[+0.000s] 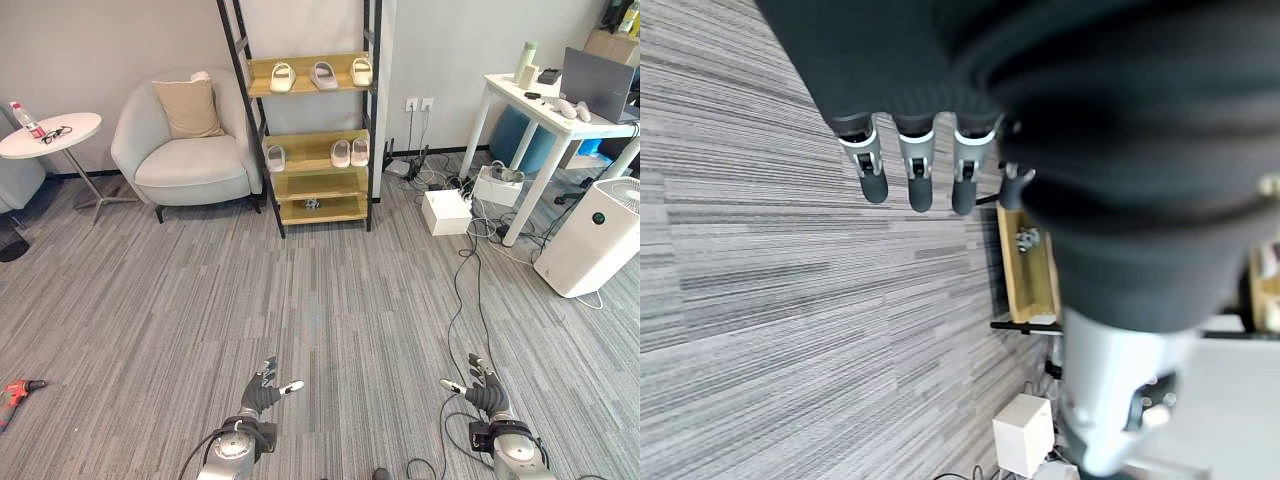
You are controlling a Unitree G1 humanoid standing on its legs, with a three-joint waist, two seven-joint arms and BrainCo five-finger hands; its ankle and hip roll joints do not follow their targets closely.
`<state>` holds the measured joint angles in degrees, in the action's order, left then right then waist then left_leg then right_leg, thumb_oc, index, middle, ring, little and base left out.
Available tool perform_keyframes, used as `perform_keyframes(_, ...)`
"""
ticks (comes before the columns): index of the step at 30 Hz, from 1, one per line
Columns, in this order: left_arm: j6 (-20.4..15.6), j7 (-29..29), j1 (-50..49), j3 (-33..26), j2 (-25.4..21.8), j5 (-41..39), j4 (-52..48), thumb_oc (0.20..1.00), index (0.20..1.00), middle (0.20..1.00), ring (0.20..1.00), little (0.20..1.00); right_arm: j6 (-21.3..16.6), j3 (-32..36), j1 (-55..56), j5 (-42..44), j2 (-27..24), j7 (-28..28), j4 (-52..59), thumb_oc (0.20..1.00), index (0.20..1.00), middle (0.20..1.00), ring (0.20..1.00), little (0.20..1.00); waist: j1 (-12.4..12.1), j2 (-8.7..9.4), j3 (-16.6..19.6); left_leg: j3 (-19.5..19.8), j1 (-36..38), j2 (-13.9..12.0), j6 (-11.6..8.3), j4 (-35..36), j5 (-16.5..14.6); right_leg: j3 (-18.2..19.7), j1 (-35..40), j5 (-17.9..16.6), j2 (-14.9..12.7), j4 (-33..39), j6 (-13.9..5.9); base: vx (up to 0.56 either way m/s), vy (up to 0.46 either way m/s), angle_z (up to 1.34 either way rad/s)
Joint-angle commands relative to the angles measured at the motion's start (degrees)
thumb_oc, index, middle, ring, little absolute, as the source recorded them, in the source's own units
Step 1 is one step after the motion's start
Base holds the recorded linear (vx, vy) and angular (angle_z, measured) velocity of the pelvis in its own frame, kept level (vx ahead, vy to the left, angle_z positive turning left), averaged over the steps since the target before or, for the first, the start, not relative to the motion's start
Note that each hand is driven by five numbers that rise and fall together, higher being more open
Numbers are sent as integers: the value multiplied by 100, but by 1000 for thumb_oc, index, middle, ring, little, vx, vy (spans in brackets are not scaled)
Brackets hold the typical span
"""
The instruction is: Arrange the slippers neatly on the shoe rack.
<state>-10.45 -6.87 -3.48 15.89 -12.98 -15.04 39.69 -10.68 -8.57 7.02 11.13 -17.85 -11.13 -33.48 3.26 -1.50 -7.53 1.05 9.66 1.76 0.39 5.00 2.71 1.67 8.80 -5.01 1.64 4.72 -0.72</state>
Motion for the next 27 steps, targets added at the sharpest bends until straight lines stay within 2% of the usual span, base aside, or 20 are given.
perform_keyframes(1, -214, -116, 585, 134, -64, 26, 123, 1000, 1000, 1000, 1000, 1000, -146, -133, -416, -98, -123, 41, 43, 1000, 1000, 1000, 1000, 1000, -11, 176, 34, 118, -18, -35, -89, 0, -238, 508, 28, 690, -269, -80, -390, 0, 0, 0)
perform_keyframes(27, -219, -82, 463, 12, -29, -348, -201, 1000, 1000, 1000, 1000, 1000, -175, -130, -331, 69, -101, 177, 115, 1000, 1000, 1000, 1000, 1000, 10, 151, -8, 74, -16, -25, -79, 0, -272, 527, 27, 681, -300, -35, -409, 0, 0, 0)
